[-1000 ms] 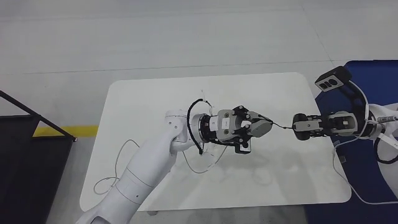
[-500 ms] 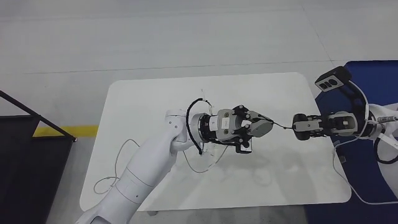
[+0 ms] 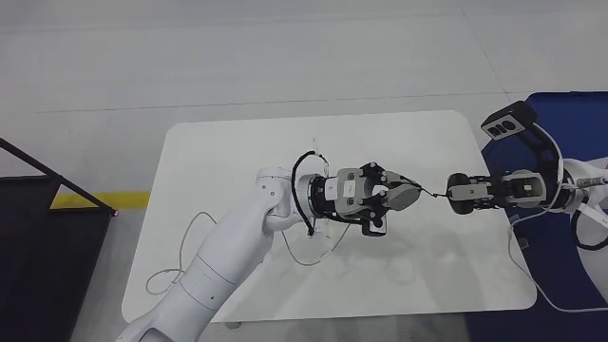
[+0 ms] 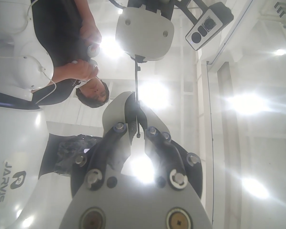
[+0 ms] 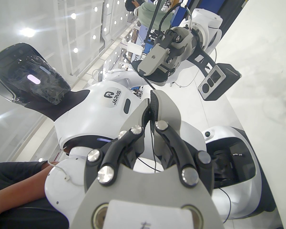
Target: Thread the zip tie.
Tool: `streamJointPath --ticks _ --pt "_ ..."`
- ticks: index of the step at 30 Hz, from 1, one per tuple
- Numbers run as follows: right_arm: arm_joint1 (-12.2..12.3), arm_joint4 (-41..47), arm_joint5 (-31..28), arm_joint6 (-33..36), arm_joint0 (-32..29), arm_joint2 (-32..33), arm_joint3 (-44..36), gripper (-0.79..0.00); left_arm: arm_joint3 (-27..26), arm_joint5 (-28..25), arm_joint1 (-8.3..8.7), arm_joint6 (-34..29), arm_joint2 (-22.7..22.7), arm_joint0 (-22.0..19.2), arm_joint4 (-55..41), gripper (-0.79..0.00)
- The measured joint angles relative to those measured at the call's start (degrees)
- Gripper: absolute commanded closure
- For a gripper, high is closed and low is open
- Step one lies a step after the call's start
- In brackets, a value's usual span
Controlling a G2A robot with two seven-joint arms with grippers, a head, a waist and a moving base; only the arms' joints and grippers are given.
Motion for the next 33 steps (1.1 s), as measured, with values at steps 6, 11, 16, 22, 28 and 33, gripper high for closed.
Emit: streamJointPath --ticks 6,11,16,22,28,33 --pt "0.0 0.0 0.0 0.0 0.0 0.0 0.0 0.0 -1.05 -0.03 -0.02 -1.39 -1.09 1.05 0.63 0.0" --pt "0.0 0.0 0.0 0.0 0.0 0.0 0.0 0.0 -1.15 0.37 -0.06 -1.24 -1.19 1.6 1.06 0.0" --pt "0.0 0.0 0.0 0.0 0.0 0.0 0.0 0.0 -0.68 0.36 -0.16 -0.12 -0.5 1.24 0.44 0.0" --pt "0.0 0.0 0.0 0.0 0.0 0.0 0.0 0.0 -0.46 0.35 -0.17 0.41 -0.64 0.89 -0.4 0.0" --pt "0.0 0.0 0.0 0.0 0.0 0.0 0.0 0.0 -0.92 0.36 -0.16 -0.66 -1.6 1.24 -0.73 0.0" --pt "0.0 0.0 0.0 0.0 0.0 0.0 0.0 0.0 -0.83 0.36 0.0 -1.22 -1.5 1.51 -0.4 0.0"
